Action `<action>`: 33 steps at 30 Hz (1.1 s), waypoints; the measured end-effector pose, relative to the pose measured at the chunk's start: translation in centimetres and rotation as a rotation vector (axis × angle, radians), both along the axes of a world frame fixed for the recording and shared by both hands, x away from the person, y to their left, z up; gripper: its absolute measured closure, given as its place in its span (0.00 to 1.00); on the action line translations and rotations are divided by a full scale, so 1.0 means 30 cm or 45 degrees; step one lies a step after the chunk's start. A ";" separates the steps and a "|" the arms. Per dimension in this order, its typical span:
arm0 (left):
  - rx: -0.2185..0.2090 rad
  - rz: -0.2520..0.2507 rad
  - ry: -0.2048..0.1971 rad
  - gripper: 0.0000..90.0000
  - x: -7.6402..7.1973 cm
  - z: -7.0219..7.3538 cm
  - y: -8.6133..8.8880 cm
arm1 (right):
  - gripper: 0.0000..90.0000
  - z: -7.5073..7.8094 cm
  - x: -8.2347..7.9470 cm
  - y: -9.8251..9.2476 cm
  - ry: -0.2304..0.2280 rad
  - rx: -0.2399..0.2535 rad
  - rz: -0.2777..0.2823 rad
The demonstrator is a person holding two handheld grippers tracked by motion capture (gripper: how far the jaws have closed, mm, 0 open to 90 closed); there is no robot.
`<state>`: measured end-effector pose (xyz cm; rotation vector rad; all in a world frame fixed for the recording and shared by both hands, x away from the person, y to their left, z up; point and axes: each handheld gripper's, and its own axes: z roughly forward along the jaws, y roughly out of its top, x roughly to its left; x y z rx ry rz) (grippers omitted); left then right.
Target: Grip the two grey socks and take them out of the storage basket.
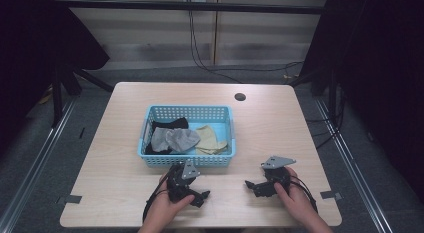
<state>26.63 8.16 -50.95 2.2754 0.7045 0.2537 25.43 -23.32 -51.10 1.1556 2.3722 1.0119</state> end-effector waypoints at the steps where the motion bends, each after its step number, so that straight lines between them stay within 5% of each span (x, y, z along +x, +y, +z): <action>1: 0.000 0.001 -0.001 0.00 0.000 0.000 0.000 | 0.11 0.000 0.000 0.000 0.000 0.000 0.001; 17: 0.022 0.039 0.004 0.07 -0.009 0.010 -0.003 | 0.11 -0.001 0.001 0.000 -0.001 0.005 0.003; 20: 0.053 0.034 0.065 0.19 -0.002 0.042 0.008 | 0.11 -0.001 0.001 0.000 -0.002 0.005 0.004; 23: 0.065 0.027 0.077 0.20 0.002 0.054 0.015 | 0.11 -0.001 0.001 0.000 -0.003 0.005 0.004; 33: 0.151 0.037 0.237 0.22 0.014 0.112 0.054 | 0.11 -0.001 0.001 0.000 -0.001 0.008 0.003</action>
